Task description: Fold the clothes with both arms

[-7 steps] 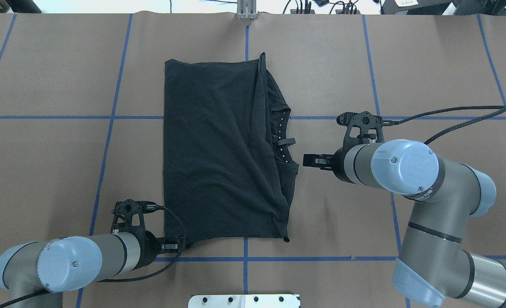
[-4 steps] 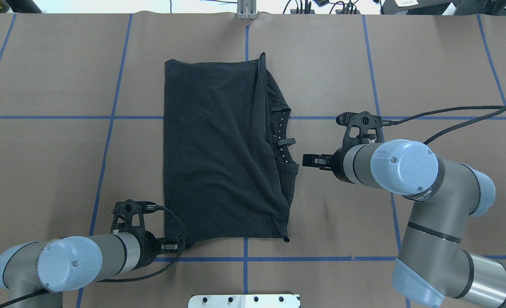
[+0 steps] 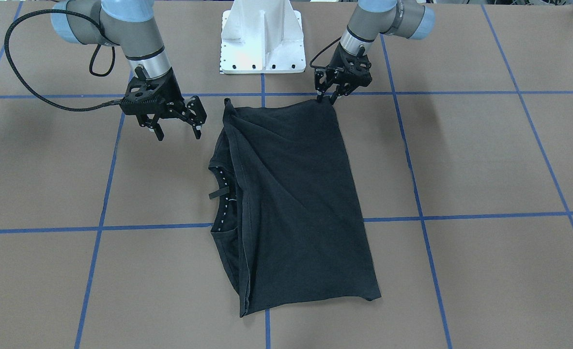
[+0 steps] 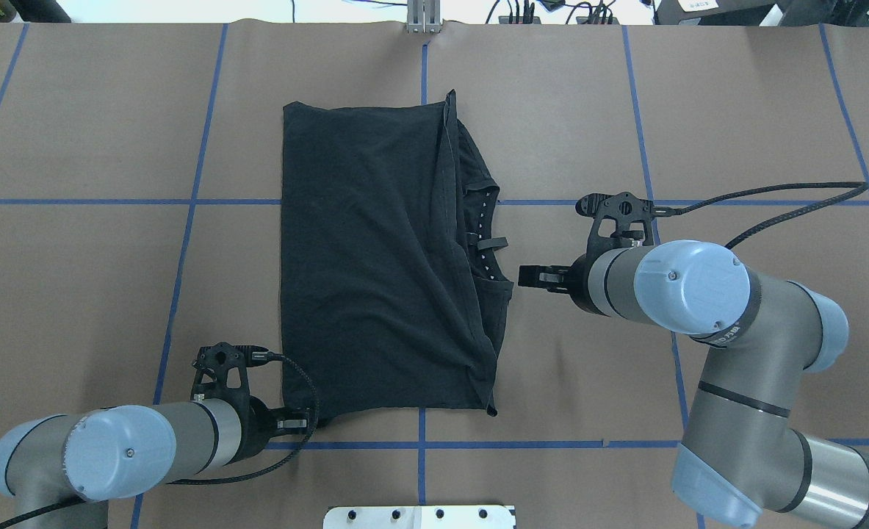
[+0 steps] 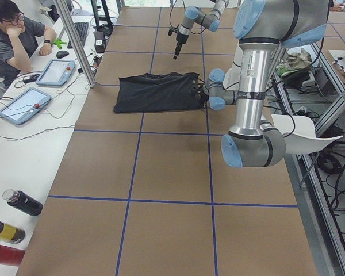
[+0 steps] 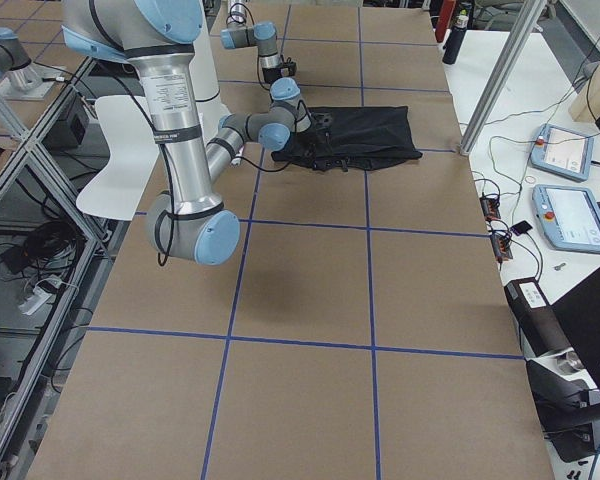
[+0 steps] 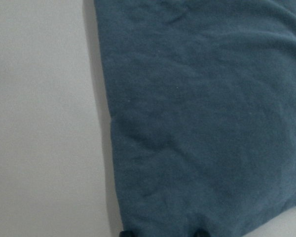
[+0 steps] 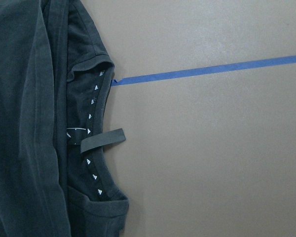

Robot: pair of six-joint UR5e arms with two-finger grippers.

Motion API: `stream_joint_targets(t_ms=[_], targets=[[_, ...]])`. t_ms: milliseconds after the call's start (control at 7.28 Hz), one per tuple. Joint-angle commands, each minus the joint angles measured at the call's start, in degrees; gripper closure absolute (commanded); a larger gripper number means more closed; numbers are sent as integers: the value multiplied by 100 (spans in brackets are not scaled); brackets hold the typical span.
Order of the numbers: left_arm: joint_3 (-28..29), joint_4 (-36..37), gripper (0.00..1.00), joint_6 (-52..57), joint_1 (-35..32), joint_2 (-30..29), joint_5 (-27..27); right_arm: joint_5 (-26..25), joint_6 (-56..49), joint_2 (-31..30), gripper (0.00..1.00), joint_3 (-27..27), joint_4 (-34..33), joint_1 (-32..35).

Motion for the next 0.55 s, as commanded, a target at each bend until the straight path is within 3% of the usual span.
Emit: stream_joint_targets(t_ms=[0, 275, 412], targets=[[4, 0, 62, 0, 0, -1, 0, -9, 0, 3, 0, -5, 0, 0], [4, 0, 79, 0, -26, 8, 9, -9, 9, 3, 0, -13, 0, -18], [4, 0, 100, 0, -35, 17, 9, -35, 35, 3, 0, -40, 0, -61]])
